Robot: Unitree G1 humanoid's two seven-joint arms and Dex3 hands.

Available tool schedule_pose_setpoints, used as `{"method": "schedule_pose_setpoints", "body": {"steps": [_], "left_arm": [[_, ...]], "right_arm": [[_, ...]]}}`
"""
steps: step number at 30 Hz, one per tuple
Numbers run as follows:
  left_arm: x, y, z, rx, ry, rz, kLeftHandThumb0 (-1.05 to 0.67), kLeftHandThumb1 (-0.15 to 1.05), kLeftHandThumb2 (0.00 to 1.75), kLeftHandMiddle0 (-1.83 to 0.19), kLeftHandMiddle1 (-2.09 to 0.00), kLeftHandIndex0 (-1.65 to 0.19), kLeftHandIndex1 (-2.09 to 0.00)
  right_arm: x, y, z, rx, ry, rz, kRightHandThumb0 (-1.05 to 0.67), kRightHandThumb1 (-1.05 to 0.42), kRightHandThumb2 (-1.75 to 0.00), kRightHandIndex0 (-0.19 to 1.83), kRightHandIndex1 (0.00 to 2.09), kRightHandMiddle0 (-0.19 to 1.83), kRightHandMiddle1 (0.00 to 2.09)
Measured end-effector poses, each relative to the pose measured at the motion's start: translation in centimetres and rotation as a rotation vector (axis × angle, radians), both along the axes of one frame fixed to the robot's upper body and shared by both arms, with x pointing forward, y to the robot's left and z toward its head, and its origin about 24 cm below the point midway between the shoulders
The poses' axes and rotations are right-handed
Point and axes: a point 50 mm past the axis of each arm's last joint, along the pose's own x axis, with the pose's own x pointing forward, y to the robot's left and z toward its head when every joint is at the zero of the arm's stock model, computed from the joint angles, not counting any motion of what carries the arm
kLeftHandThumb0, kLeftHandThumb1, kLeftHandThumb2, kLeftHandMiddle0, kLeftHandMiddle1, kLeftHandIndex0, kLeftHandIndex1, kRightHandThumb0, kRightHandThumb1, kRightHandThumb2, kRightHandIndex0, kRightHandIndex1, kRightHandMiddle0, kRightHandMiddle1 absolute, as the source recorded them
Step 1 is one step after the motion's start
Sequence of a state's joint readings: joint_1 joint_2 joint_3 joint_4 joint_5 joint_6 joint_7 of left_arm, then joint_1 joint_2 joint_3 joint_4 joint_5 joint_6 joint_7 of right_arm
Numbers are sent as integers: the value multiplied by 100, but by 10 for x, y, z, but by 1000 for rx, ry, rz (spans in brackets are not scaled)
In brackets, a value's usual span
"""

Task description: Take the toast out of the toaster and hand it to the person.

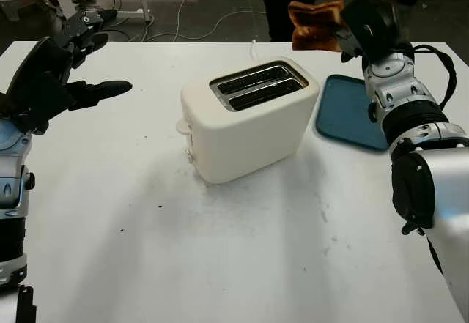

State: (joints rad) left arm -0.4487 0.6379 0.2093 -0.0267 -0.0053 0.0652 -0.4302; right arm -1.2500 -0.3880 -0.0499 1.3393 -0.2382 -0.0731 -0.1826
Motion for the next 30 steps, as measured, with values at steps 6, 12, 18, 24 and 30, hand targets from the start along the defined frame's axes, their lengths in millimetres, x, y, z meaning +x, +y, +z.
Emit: {"method": "schedule_pose_setpoints", "body": {"steps": [6,12,18,24,30], "left_arm": [[0,0,0,0,0,0,-89,90,0,0,-37,0,-37],[0,0,0,0,0,1,-89,90,0,0,-38,0,-38],[0,1,0,-3,1,3,-90,89,0,0,-38,0,-38],[0,1,0,-4,1,4,-89,89,0,0,-38,0,-38],[0,1,0,-4,0,5,-90,89,0,0,-38,0,-38]], "right_arm": [[0,1,0,-18,4,3,-37,-92,-22,89,175,57,175],[0,-1,-2,-11,17,-10,-34,-92,-23,91,175,56,175],[0,-1,-2,-14,17,-15,-38,-92,-22,92,175,60,175],[0,-2,-2,19,14,-22,-36,-92,-20,94,175,61,175],[0,-2,-2,11,15,-20,-37,-92,-22,90,175,61,175]]}}
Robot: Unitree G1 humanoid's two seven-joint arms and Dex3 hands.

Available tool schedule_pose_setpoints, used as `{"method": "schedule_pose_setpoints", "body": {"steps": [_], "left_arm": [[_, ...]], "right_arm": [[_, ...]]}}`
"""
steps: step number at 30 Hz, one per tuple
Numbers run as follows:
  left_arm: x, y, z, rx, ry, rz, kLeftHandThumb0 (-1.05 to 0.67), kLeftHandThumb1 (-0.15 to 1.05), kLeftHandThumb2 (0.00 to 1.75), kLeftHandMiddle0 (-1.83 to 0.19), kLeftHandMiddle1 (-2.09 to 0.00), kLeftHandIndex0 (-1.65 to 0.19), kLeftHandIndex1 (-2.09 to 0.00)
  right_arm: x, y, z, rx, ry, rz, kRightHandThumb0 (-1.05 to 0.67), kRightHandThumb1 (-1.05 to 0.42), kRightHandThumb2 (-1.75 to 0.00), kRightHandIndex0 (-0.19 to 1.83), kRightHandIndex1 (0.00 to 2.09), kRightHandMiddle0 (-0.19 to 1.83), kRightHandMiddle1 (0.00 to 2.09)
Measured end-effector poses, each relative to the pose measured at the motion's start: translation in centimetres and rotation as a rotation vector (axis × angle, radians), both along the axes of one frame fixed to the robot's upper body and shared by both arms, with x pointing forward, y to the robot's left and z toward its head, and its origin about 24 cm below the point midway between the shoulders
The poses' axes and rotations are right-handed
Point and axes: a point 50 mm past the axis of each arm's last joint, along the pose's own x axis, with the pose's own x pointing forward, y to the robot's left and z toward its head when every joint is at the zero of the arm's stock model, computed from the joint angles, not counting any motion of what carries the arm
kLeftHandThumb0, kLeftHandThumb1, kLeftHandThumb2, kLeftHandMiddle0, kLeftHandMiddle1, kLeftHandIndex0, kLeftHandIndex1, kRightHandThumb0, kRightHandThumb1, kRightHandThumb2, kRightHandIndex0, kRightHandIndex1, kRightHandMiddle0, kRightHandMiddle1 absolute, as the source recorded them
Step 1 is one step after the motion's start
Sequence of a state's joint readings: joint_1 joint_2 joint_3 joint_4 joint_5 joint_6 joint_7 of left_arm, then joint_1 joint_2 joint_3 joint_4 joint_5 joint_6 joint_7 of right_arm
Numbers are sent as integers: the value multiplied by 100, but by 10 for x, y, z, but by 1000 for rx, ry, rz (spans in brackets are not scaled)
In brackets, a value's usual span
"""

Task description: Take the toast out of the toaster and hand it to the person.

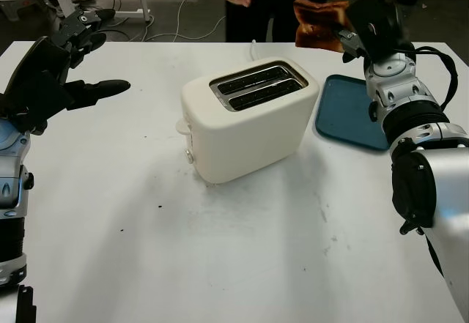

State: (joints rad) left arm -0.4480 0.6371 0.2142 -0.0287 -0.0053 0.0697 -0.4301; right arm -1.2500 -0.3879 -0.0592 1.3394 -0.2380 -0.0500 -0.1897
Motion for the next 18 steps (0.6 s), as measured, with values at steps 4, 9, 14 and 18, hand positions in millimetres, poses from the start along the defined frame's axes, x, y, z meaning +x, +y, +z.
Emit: {"method": "schedule_pose_setpoints", "body": {"steps": [4,9,14,18], "left_arm": [[0,0,0,0,0,0,-89,89,0,0,-37,0,-38],[0,0,0,0,-1,0,-89,89,0,0,-38,0,-39],[0,0,0,0,-1,0,-89,89,0,0,-39,0,-39],[0,0,0,0,-1,0,-89,89,0,0,-38,0,-38]], "right_arm": [[0,0,0,-5,1,1,-37,-92,-19,87,175,59,175],[0,0,0,9,-5,-7,-33,-92,-19,88,175,56,175],[0,1,0,31,-8,-6,-30,-92,-19,88,175,57,174],[0,2,-1,25,-7,-2,-32,-92,-20,91,175,58,174]]}}
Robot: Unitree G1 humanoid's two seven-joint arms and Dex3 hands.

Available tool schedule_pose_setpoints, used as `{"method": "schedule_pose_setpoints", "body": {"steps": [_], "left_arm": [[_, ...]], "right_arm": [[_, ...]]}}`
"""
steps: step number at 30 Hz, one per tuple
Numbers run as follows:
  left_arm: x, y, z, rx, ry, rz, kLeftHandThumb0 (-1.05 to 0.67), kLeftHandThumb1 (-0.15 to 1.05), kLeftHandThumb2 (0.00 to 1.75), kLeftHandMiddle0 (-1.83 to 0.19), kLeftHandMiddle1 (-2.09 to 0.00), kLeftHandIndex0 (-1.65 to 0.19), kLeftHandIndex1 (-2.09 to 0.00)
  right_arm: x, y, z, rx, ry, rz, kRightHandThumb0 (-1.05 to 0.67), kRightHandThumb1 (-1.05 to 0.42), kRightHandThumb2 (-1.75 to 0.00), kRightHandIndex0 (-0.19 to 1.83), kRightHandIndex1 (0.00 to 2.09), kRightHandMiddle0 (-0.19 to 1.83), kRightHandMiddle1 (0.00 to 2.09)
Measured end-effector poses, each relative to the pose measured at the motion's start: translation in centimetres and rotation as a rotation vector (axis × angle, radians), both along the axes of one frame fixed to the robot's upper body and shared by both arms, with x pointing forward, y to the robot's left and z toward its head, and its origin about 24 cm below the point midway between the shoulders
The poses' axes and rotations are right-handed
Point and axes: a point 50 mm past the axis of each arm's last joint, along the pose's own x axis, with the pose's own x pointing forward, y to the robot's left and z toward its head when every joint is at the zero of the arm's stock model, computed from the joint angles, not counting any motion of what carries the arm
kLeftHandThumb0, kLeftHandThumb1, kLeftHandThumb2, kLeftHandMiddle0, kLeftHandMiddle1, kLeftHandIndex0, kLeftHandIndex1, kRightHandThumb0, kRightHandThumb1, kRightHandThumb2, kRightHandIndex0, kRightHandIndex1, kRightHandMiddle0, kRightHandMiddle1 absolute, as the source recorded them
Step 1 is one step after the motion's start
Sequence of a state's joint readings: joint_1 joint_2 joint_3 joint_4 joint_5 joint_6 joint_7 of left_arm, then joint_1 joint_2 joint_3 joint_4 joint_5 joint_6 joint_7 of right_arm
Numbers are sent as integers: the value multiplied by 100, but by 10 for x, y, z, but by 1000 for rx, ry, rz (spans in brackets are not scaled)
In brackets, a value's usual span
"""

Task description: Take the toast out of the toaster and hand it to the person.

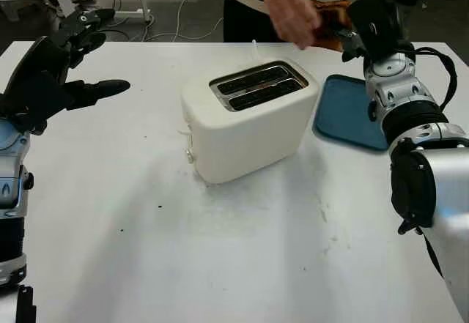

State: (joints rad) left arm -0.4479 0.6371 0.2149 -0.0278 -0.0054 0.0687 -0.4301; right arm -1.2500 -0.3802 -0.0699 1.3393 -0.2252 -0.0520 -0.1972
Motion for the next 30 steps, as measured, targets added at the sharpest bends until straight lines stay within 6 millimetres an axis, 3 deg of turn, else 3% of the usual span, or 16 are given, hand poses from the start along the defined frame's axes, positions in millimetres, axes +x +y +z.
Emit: {"method": "schedule_pose_setpoints", "body": {"steps": [13,22,30], "left_arm": [[0,0,0,0,0,0,-90,89,0,0,-38,0,-39],[0,0,0,0,-1,-1,-88,89,0,0,-36,0,-37],[0,0,0,0,-1,0,-90,89,0,0,-37,0,-37]], "right_arm": [[0,1,0,3,1,3,-35,-92,-23,84,175,47,174],[0,2,-1,-26,7,10,-36,-92,-24,94,175,63,175],[0,3,-1,-23,13,12,-35,-92,-30,89,175,54,175]]}}
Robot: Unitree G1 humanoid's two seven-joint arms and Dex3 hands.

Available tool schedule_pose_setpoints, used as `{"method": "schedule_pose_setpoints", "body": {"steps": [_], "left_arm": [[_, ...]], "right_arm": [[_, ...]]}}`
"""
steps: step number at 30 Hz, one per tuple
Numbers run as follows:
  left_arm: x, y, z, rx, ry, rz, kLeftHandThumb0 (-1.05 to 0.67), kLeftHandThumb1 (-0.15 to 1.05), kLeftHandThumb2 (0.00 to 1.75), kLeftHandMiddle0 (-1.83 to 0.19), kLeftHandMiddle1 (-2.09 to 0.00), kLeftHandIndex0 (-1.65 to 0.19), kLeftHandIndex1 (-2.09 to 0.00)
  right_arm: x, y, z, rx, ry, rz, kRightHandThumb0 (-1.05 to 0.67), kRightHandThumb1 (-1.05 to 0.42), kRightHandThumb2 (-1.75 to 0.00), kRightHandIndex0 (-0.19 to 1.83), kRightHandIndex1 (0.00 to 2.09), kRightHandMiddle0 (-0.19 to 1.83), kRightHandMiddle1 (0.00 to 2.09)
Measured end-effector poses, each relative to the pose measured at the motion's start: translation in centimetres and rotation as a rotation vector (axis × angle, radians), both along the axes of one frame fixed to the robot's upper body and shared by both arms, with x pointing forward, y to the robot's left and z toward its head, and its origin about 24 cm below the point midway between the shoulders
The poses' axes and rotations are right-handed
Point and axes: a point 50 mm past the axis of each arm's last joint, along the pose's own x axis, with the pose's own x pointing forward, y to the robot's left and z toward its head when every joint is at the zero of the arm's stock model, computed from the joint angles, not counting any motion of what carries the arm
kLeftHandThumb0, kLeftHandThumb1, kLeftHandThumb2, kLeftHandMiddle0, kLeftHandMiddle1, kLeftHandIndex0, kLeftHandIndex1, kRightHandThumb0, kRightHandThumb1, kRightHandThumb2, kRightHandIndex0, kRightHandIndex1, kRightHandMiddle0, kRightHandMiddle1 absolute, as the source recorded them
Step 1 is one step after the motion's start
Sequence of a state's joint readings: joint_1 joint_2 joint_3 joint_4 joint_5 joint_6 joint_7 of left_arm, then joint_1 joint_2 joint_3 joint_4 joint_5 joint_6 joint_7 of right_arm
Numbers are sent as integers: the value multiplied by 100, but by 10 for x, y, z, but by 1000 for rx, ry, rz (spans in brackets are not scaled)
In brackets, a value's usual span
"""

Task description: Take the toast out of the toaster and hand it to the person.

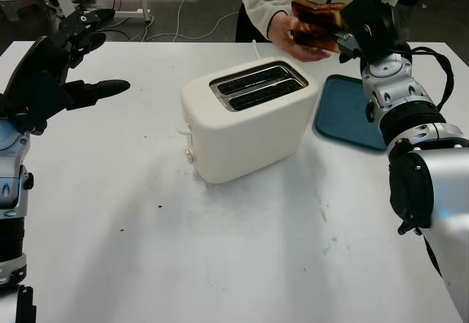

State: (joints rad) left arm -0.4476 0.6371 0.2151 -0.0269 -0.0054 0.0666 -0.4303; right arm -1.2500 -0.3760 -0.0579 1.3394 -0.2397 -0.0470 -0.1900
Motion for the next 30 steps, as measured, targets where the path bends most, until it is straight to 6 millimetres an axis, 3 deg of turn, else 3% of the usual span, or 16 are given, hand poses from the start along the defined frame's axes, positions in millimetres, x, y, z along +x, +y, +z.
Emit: {"method": "schedule_pose_setpoints", "body": {"steps": [5,9,12,13,14,15,16,17,18,20,22,24,30], "left_arm": [[0,0,0,0,0,0,-90,89,0,0,-37,0,-38],[0,0,0,0,1,0,-91,89,0,0,-36,0,-37],[0,0,0,0,1,0,-91,89,0,0,-35,0,-37],[0,0,0,0,1,0,-91,89,0,0,-35,0,-37],[0,0,0,0,1,0,-91,89,0,0,-35,0,-37],[0,0,0,0,1,0,-90,89,0,0,-36,0,-37],[0,0,0,0,1,0,-90,89,0,0,-36,0,-37],[0,0,0,0,2,0,-89,88,0,0,-36,0,-38],[0,0,-1,-1,2,1,-89,88,0,0,-35,0,-37],[0,0,-1,-1,3,1,-89,89,0,0,-35,0,-37],[0,0,-1,-1,3,1,-89,89,0,0,-35,0,-37],[0,0,-1,-1,3,1,-89,89,0,0,-36,0,-37],[0,0,-1,0,2,1,-90,89,0,0,-38,0,-38]], "right_arm": [[0,1,-1,-7,6,-3,-34,-92,-25,80,175,47,171],[0,1,-2,-6,12,-6,-30,-92,-26,89,175,53,174],[0,1,-3,-2,18,-17,-28,-92,-25,86,175,49,164],[0,1,-3,4,19,-19,-27,-92,-25,84,175,43,151],[0,1,-3,14,20,-20,-30,-92,-25,82,175,49,100],[0,1,-3,19,22,-15,-33,-92,-24,82,175,55,92],[0,1,-3,14,29,-3,-40,-92,-21,81,170,63,103],[0,2,-4,2,37,11,-48,-92,-18,81,163,67,112],[1,2,-3,-25,46,22,-58,-92,-15,83,140,76,102],[1,3,-4,-66,61,42,-69,-92,-11,81,100,84,71],[1,3,-4,-91,81,69,-77,-92,-8,84,46,92,29],[1,2,-4,-92,96,95,-78,-91,-5,76,16,85,7],[1,4,-3,-48,92,150,-75,-87,-1,49,0,61,0]]}}
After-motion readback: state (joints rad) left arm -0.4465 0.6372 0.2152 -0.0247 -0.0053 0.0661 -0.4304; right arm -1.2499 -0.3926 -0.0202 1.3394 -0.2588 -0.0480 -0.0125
